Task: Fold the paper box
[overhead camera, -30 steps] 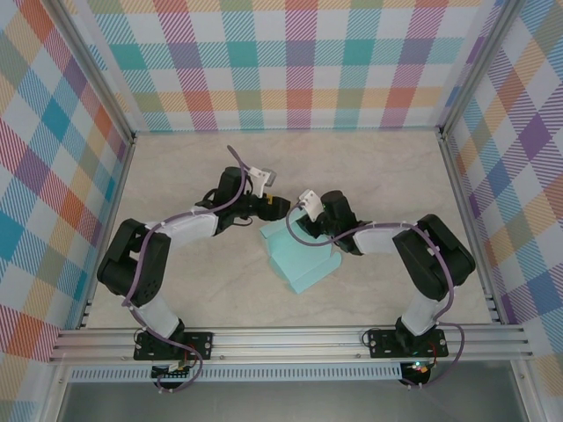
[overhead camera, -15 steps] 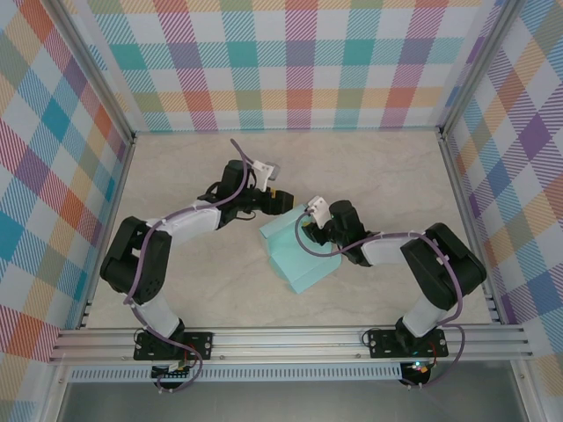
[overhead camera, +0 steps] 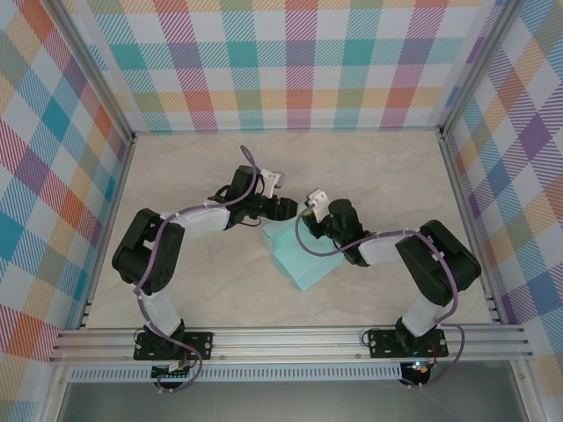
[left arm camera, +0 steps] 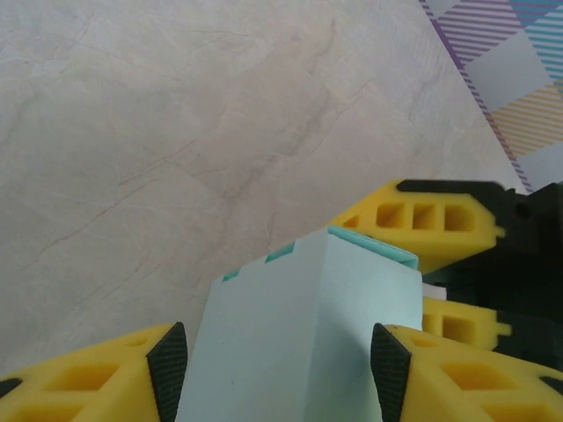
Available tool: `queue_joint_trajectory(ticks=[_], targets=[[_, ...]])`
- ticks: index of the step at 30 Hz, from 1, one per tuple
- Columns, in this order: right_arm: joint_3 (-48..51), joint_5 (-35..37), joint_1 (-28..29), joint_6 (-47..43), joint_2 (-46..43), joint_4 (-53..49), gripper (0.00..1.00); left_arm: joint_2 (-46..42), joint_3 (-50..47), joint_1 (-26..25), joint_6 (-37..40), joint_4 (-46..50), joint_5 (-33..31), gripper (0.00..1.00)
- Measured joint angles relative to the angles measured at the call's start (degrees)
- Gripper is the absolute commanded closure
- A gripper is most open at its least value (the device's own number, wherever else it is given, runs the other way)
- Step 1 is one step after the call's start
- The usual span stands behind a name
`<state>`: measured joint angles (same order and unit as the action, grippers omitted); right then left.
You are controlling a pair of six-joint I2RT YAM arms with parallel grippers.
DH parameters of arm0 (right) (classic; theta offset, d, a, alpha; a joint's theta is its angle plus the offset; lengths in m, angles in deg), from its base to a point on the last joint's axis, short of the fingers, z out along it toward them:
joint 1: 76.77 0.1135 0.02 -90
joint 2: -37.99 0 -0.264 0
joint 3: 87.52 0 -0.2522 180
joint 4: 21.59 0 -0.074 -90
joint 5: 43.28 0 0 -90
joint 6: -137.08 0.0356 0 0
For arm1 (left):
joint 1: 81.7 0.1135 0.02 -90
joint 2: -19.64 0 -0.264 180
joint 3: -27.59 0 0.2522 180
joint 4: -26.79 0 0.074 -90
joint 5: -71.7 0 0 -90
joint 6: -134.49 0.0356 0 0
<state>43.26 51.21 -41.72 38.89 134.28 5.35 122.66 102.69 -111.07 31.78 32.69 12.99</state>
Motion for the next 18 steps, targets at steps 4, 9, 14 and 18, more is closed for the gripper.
queue_joint_trajectory(ticks=[4, 9, 14, 18], targets=[[-0.11, 4.04, 2.12, -0.50, 0.59, 1.07, 0.87, 0.11, -0.13, -0.17, -3.45, -2.12, 0.76, 0.51], [-2.10, 11.61, 5.20, -0.46, 2.60, 2.69, 0.91, 0.37, -2.03, -0.13, -7.93, -6.99, 1.14, 0.55], [-2.45, 17.31, 6.60, 0.15, 5.70, 6.34, 0.90, 0.76, -2.78, 0.15, -10.49, -9.20, 0.20, 0.59], [-2.69, 18.67, 7.02, 0.94, 8.17, 10.32, 0.82, 0.85, -2.82, 0.37, -10.86, -9.27, -1.03, 0.59]])
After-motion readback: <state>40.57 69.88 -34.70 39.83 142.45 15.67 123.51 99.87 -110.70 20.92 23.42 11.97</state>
